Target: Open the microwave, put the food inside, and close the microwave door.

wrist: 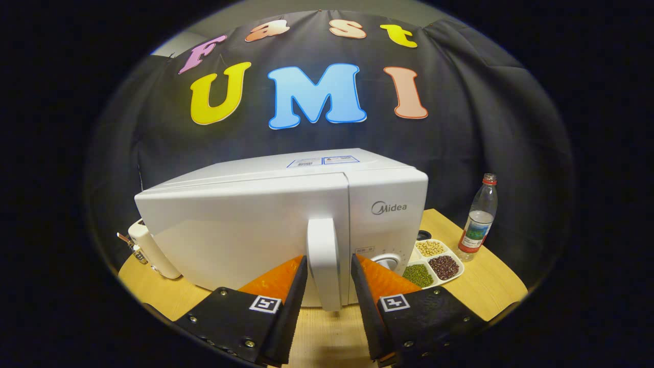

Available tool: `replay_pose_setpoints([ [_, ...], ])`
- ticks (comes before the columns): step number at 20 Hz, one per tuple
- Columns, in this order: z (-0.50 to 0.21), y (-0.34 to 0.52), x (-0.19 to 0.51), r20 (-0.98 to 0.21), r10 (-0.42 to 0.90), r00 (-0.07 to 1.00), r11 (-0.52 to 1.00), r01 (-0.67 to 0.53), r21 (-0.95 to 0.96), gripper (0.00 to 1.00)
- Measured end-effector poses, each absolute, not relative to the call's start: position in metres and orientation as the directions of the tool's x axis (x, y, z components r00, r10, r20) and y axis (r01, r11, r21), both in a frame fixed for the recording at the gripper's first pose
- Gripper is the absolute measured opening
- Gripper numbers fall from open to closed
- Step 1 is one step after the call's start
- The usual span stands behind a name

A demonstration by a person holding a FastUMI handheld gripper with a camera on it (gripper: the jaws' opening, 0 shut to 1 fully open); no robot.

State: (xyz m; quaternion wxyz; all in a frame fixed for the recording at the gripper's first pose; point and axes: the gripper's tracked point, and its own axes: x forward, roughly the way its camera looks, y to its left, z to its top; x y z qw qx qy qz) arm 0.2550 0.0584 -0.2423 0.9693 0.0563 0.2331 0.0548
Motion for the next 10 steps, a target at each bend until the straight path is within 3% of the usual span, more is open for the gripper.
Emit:
replay_pose_setpoints([
  [2,-0.2451,0.058,0.2568,-0.451,0.114,0.885,0.992,-0.074,0.105,0.56],
  [3,-0.2448,0.0599,0.2558,-0.45,0.108,0.887,0.993,-0.077,0.087,0.42],
  [7,-0.2485,0.0548,0.2585,-0.447,0.093,0.89,0.996,-0.075,0.056,0.28],
  [8,-0.246,0.056,0.2564,-0.447,0.098,0.889,0.995,-0.08,0.06,0.19],
  [9,-0.248,0.0558,0.2572,-0.456,0.112,0.883,0.994,-0.096,0.057,0.19],
  [10,-0.2455,0.0567,0.2563,-0.453,0.117,0.884,0.993,-0.102,0.057,0.11],
])
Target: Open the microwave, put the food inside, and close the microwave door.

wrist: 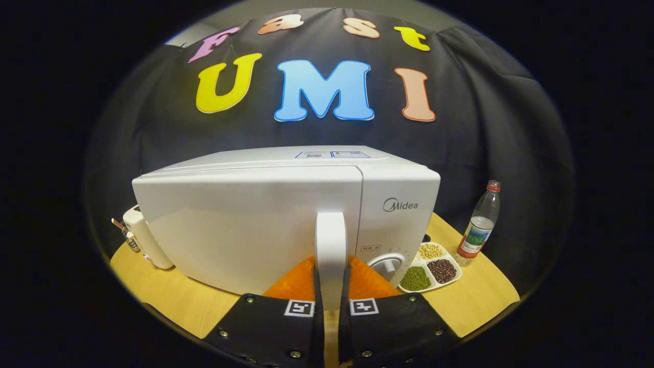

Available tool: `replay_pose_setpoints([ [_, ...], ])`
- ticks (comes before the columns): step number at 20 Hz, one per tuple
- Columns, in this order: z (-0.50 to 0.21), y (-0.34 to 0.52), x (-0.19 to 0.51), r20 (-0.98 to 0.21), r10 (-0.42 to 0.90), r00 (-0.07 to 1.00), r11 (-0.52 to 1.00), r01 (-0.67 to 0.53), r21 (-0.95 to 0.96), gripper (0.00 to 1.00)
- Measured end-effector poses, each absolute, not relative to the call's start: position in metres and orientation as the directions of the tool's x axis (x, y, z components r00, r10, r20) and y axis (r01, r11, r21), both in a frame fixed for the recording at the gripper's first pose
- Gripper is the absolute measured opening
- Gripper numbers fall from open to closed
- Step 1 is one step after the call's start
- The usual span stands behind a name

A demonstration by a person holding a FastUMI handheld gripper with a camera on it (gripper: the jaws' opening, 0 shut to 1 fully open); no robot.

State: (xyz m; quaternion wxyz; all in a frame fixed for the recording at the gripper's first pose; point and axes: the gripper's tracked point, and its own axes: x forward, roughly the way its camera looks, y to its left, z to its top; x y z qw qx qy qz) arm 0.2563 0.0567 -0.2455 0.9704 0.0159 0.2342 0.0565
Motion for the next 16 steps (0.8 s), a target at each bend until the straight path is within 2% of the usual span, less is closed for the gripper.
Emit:
replay_pose_setpoints([
  [4,-0.246,0.057,0.244,-0.481,0.138,0.866,0.99,-0.125,0.06,0.11],
  [7,-0.24,0.061,0.209,-0.451,0.129,0.883,0.99,-0.143,0.002,0.11],
  [16,-0.229,0.085,0.132,-0.505,0.195,0.841,0.979,-0.194,0.055,0.13],
])
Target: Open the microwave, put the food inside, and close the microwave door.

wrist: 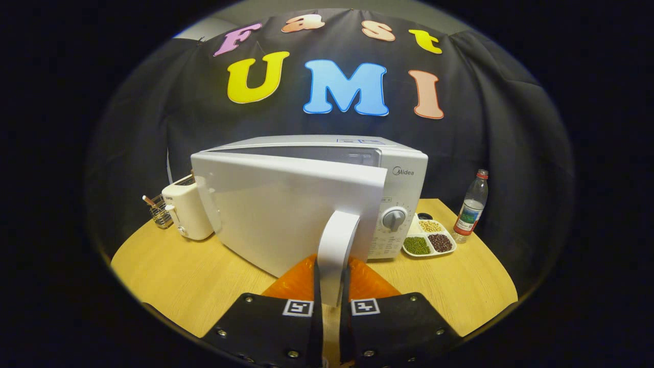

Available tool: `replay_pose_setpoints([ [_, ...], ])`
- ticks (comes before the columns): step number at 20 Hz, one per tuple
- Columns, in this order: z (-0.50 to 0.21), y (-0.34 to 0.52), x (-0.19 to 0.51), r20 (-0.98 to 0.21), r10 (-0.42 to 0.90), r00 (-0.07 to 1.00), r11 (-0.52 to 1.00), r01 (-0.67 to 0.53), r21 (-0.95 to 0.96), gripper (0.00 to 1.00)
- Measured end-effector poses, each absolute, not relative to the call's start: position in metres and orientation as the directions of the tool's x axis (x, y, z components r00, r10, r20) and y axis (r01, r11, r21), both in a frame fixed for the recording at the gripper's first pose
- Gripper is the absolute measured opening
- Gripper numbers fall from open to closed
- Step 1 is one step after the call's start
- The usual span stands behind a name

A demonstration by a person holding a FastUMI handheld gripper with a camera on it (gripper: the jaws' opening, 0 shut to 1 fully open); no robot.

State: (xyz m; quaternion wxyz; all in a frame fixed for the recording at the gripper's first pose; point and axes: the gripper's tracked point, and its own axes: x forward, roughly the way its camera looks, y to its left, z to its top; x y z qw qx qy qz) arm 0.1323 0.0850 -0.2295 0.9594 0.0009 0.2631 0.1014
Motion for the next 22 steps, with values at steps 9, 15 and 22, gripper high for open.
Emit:
replay_pose_setpoints([
  [9,-0.222,0.121,0.073,-0.512,0.234,0.827,0.968,-0.244,0.048,0.15],
  [15,-0.215,0.152,0.035,-0.504,0.281,0.817,0.954,-0.296,0.051,0.17],
  [22,-0.209,0.201,-0.005,-0.483,0.341,0.807,0.932,-0.357,0.062,0.18],
])
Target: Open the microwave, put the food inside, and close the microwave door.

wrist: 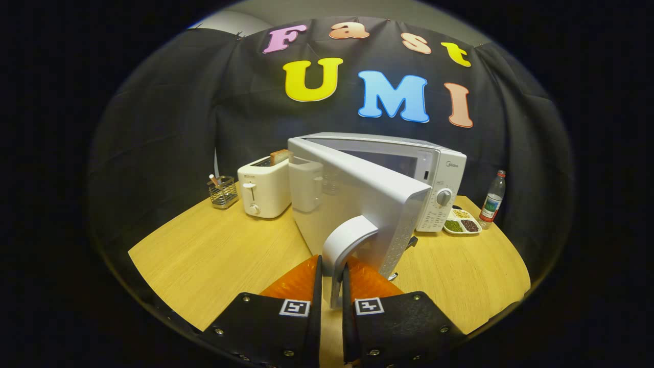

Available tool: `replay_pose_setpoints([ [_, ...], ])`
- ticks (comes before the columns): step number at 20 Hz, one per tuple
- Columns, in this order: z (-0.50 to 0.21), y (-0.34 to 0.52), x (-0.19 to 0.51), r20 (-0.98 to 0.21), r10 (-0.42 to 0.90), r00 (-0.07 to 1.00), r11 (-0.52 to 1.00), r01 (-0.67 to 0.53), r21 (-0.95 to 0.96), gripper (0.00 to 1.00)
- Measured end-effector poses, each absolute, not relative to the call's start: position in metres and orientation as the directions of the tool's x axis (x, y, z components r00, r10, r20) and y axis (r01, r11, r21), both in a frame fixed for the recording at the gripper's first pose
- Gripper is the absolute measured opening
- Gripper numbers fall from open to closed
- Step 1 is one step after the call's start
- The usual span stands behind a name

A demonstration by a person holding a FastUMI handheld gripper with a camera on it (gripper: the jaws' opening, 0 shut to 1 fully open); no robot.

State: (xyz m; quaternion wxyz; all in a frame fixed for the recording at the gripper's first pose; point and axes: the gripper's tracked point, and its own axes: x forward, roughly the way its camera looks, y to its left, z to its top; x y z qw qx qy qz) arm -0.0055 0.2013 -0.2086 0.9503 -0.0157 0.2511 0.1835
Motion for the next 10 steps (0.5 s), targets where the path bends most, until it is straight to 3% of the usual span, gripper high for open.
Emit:
replay_pose_setpoints([
  [4,-0.208,0.241,-0.035,-0.483,0.404,0.777,0.902,-0.425,0.07,0.18],
  [10,-0.206,0.264,-0.051,-0.491,0.39,0.779,0.899,-0.439,0.019,0.18],
])
